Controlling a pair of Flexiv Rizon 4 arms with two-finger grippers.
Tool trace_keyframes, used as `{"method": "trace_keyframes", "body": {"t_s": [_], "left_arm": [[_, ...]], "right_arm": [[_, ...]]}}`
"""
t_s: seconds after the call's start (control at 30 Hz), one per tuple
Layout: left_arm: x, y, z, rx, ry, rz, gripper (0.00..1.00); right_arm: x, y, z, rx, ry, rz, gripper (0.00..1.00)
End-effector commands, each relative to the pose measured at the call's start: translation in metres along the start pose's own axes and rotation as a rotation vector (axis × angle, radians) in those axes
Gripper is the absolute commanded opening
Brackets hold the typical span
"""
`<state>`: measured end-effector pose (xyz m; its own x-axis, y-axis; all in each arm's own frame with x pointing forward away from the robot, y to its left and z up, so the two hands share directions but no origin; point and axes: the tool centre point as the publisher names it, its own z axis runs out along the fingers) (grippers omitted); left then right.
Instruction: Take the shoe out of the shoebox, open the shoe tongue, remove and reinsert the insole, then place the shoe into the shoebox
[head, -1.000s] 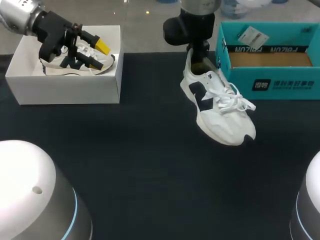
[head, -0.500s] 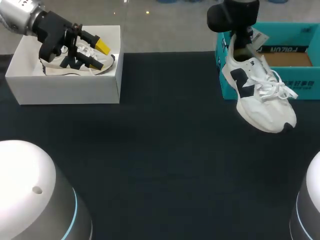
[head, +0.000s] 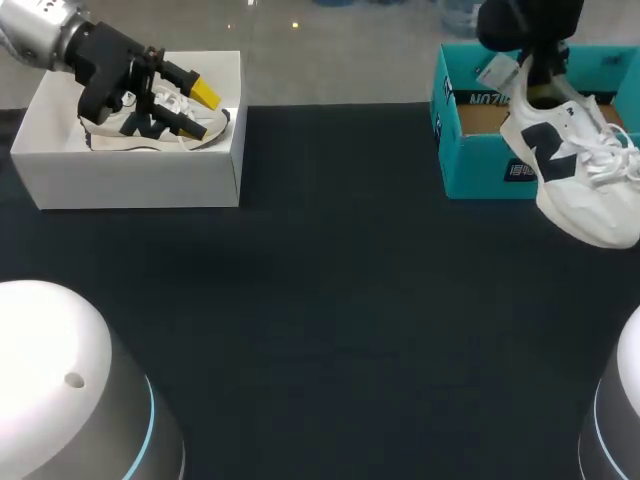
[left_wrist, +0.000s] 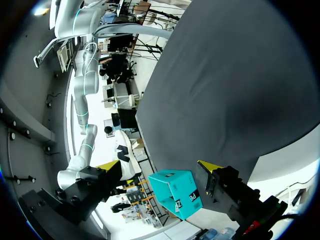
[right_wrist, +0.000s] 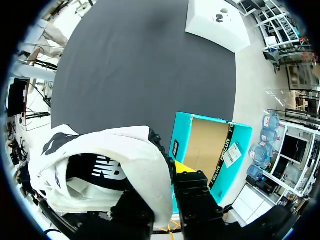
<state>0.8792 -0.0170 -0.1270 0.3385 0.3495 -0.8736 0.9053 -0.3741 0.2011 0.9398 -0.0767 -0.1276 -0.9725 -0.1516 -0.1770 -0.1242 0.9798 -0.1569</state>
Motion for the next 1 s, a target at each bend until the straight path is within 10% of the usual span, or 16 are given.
{"method": "trace_keyframes", "body": {"t_s": [0.03, 0.6, 1.0], "left_arm": [[0.0, -0.001, 0.0, 0.0, 0.003, 0.001, 1.0], [0.0, -0.001, 0.0, 0.0, 0.003, 0.001, 1.0], [0.0, -0.001, 0.0, 0.0, 0.003, 0.001, 1.0]], "right_arm": [[0.003, -0.001, -0.001, -0.002, -0.005, 0.0, 0.0], [0.003, -0.001, -0.001, -0.002, -0.005, 0.0, 0.0], [-0.04, -0.089, 0.019, 0.125, -0.073, -0.012, 0.0]]}}
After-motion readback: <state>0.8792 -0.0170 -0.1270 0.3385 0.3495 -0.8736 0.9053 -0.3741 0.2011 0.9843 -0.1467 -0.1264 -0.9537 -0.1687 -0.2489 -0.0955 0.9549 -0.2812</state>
